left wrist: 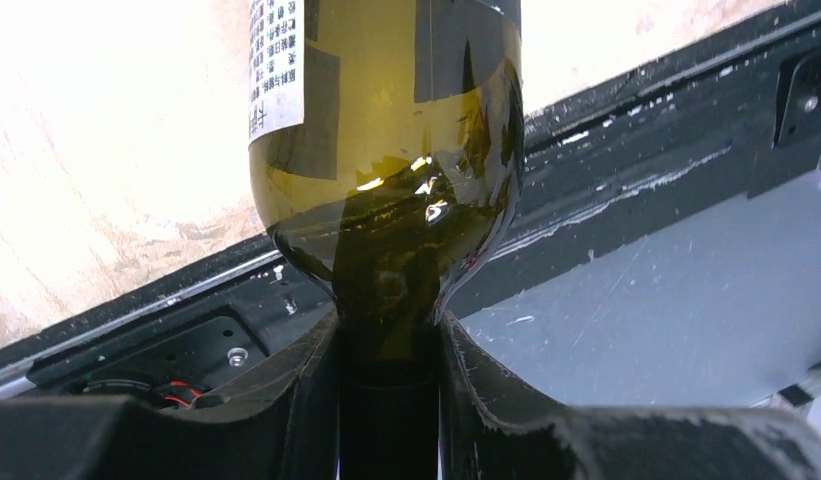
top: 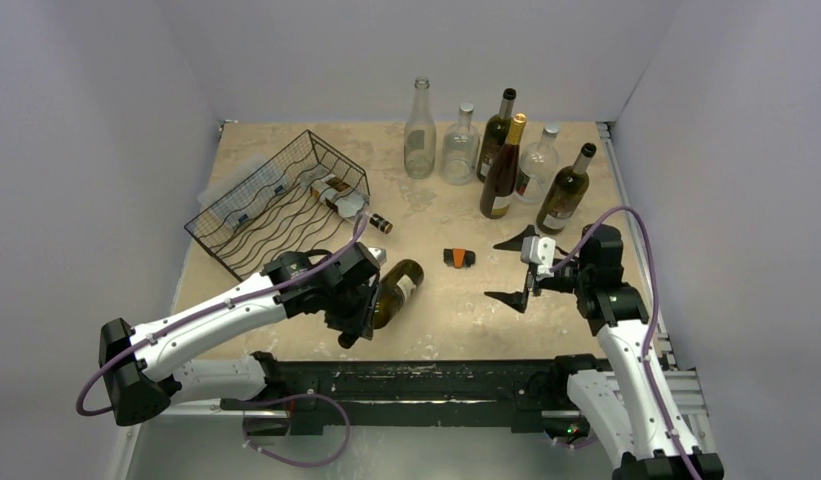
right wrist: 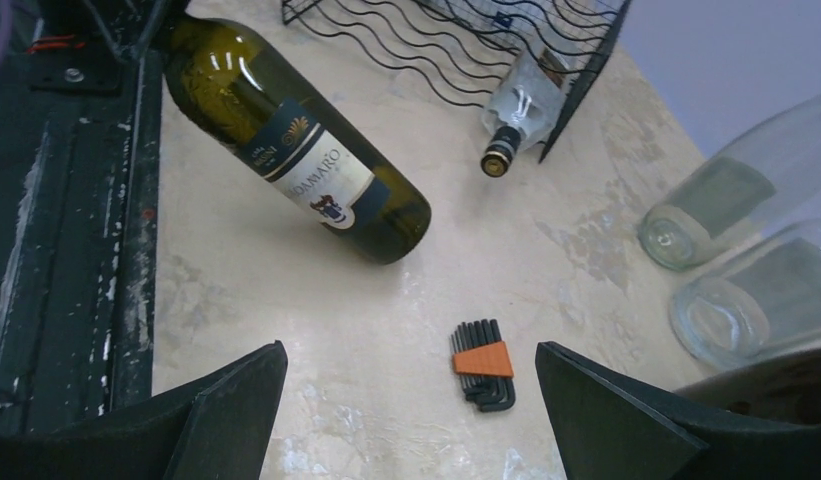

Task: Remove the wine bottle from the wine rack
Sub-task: Pick up the wine bottle from the wine rack.

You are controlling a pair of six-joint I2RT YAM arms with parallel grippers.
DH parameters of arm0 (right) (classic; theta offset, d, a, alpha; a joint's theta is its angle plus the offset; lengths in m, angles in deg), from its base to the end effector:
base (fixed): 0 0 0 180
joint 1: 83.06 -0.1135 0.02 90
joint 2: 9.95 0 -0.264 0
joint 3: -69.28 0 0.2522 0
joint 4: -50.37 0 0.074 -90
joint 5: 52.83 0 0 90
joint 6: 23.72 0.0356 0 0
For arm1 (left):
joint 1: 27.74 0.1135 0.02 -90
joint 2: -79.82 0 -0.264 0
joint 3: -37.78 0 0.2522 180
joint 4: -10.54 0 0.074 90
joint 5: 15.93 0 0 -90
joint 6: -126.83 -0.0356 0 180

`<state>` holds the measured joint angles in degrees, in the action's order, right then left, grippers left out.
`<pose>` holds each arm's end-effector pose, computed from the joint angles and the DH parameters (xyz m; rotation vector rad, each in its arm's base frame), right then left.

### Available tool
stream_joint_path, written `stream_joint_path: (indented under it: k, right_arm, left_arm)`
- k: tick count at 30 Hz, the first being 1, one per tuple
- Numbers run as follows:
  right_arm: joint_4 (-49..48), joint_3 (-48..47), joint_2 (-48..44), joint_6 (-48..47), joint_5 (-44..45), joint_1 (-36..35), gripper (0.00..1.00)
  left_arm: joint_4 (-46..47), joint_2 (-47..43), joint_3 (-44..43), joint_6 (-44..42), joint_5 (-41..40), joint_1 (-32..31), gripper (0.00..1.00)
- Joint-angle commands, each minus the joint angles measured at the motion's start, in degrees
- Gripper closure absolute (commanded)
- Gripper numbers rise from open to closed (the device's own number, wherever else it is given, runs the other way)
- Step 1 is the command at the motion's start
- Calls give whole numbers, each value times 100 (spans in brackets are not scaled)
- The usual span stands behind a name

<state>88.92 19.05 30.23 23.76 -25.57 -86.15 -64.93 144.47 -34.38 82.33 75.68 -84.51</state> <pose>0.1441 0.0395 0.2848 -1.2477 1.3501 0.6451 0.1077 -0.1663 0.2835 0.2912 2.8711 -0.4630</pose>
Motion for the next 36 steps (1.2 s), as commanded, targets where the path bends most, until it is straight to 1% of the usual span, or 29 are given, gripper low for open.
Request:
stream_joint_path:
  k: [1, 5, 8, 12, 16, 20, 23, 26, 36]
  right_arm:
    - [687, -456, 209, -1220, -447, -260, 1]
    - [1135, -779, 695, -2051, -66, -782, 1]
    - [1545, -910, 1088, -3016, 95, -1195, 1]
    - [1498, -996, 1400, -3397, 128, -1428, 1]
    - [1084, -907, 1558, -3250, 200, -1818, 1]
    - [310, -525, 1601, -2778, 364, -2276, 1]
    - [-101, -336, 1656, -2546, 549, -2449, 1]
    - [-626, -155, 1664, -2107, 693, -2545, 1]
    - [-1028, 93, 1827, -1898, 1087, -2868, 1]
  left_arm:
    - [313, -78, -311, -855, 520, -34, 100]
    - [317, 247, -507, -1228, 894, -31, 100]
    - [306, 499, -692, -1428, 1026, -32, 100]
    - [329, 842, -899, -1612, 1140, -27, 100]
    - [386, 1111, -1050, -1662, 1229, -27, 100]
    - [456, 1294, -1221, -1684, 1338, -32, 100]
    - [464, 1397, -1333, -1701, 1404, -29, 100]
    - [524, 1505, -1417, -1693, 1532, -29, 100]
    - [633, 1834, -1702, -1658, 1703, -34, 100]
